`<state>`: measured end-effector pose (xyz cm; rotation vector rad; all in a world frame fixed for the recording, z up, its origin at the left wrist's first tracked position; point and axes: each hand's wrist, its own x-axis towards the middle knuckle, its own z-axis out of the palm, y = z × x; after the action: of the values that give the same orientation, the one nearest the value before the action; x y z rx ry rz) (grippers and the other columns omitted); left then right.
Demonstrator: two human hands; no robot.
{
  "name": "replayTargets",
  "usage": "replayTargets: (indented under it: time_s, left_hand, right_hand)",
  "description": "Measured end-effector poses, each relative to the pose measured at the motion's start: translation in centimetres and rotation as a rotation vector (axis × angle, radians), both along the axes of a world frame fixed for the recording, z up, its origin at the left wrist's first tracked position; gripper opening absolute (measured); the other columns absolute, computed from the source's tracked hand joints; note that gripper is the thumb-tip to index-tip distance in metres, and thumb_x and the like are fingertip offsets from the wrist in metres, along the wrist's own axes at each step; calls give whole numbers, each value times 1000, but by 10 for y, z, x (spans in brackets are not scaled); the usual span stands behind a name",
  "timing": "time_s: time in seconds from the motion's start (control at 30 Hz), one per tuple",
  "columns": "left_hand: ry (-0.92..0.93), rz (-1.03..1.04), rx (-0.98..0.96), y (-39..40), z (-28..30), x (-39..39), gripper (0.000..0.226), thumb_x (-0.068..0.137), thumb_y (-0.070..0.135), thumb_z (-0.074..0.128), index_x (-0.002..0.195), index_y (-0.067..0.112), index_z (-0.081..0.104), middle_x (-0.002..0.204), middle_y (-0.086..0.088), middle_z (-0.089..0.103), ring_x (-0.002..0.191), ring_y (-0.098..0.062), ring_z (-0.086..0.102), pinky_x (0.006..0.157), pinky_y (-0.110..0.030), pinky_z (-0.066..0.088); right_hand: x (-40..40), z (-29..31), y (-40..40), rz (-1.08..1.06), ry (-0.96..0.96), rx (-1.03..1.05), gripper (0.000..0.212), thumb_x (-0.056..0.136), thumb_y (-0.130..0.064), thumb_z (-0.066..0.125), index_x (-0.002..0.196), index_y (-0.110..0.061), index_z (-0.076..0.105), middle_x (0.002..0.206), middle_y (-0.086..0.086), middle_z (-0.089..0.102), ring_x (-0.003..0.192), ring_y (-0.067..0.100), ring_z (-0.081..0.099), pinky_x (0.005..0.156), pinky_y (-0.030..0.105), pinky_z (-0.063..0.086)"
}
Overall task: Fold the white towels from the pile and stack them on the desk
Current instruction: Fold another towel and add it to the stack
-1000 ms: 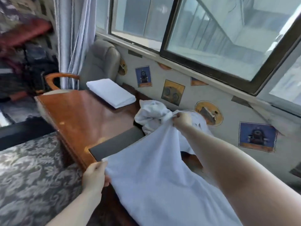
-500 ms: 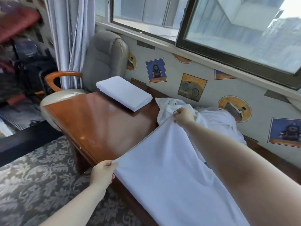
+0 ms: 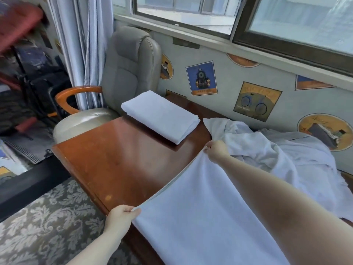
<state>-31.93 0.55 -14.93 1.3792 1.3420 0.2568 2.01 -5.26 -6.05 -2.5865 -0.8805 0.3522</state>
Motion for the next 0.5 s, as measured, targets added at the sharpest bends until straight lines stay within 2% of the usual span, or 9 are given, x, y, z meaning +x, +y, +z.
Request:
replayTargets:
  time_s: [0.07,0.1,0.23,0.3,0.4,0.5]
  left_hand:
    - [46,-14,24,23,-6,6,10,87,20,71,82,11,70,83,-6,68,84,-27,61,83,-40,50]
    - [81,-26,55,32,-6,7,11,88,21,69,82,13,69,85,-6,69,86,-27,62,83,-40,50]
    - [247,-184,188,69,-8,6,16,92,20,60,77,18,62,76,0,64,76,-20,58,62,-32,40]
    - [325,-306,224,88,-9,4,18,94,21,55,77,18,58,73,1,60,72,-17,55,59,-30,37]
    - [492,-541,307,112,-7,3,21,98,24,44,78,20,51,84,3,52,74,-13,53,59,-26,37]
    - [640,-772,346,132,-2,11,22,99,22,36,78,23,42,90,5,47,79,-12,52,65,-25,40]
  right_hand:
    - [2,-10,26,32,-5,-63,22,94,-14,52,103,-3,70,108,12,67,104,28,60,85,36,53]
    - [2,-13,37,31,3,-95,23,95,-15,51,104,-5,69,108,10,67,104,28,60,83,34,53]
    - [5,-28,84,-10,68,-173,22,94,-16,50,107,-9,66,105,8,65,95,29,63,69,29,46]
    - [4,-36,107,-25,94,-198,23,91,-13,50,108,-9,66,103,7,65,89,27,62,66,28,45]
    - [-1,-52,130,-40,126,-211,27,92,-13,50,113,-9,66,109,7,66,96,27,64,78,32,53]
    - [-20,-71,133,-25,262,-101,37,92,-16,54,128,-12,57,124,7,62,110,28,60,90,35,52]
